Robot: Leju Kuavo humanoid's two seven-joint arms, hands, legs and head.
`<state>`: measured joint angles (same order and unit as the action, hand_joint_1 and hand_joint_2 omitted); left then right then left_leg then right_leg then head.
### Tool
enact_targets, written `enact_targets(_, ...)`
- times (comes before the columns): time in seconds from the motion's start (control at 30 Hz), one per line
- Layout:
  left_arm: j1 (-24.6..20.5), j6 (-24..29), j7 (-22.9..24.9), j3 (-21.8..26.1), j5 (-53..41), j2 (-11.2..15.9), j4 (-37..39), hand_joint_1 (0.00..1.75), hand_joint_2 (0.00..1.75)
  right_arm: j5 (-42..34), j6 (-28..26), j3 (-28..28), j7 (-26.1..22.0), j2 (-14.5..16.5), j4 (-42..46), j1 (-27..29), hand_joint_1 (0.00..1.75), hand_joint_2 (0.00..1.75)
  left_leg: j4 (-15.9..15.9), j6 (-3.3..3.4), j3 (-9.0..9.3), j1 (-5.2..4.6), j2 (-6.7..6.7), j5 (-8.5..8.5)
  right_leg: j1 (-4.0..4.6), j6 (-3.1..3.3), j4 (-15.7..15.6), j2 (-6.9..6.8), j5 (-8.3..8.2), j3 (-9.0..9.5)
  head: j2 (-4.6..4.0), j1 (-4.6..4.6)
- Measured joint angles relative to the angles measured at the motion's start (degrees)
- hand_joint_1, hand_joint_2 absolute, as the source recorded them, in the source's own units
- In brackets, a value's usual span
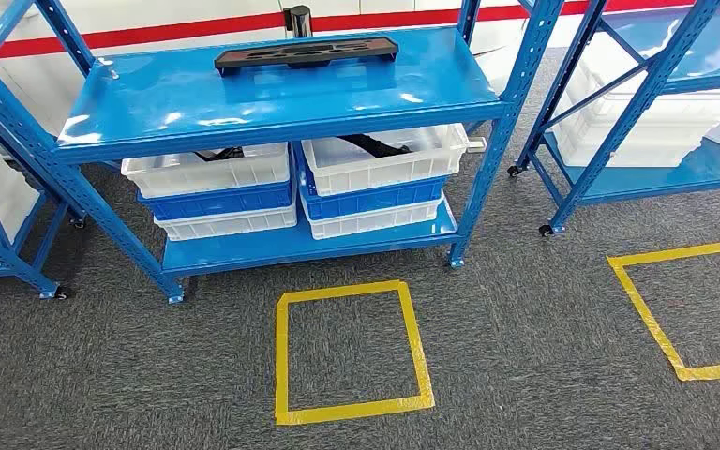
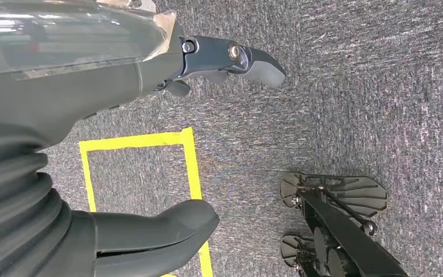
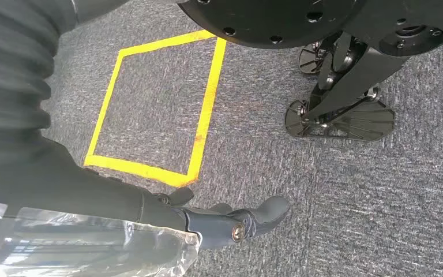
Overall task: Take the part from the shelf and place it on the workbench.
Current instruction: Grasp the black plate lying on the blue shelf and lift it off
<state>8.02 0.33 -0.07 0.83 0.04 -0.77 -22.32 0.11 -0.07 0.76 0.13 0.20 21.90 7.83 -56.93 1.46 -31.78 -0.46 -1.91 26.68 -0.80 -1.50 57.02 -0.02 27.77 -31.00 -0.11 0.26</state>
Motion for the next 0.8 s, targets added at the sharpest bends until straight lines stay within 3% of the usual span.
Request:
enact_targets(0.43, -0.19, 0.16, -0.83, 0.33, 0.80, -0.05, 0.03, 0.00, 1.75, 0.51, -0.42, -0.27, -0.30, 0.08, -0.02, -0.62, 0.00, 1.75, 0.00, -0.01, -0.05, 0.00, 0.01, 0.00, 0.00, 0.00, 0.00, 0.01, -0.01, 0.09, 0.00, 0.00)
enact_targets(0.8, -3.35, 3.45, -12.12, 4.95, 9.22, -1.37, 1.63, 0.00, 1.75, 6.64, -8.04, -1.68, -3.19, 1.48, -1.00, -6.31, 0.00, 1.75, -0.01, 0.01, -0.01, 0.00, 0.01, -0.07, 0.00, 0.00, 0.01, 0.01, -0.04, 0.27, 0.00, 0.00)
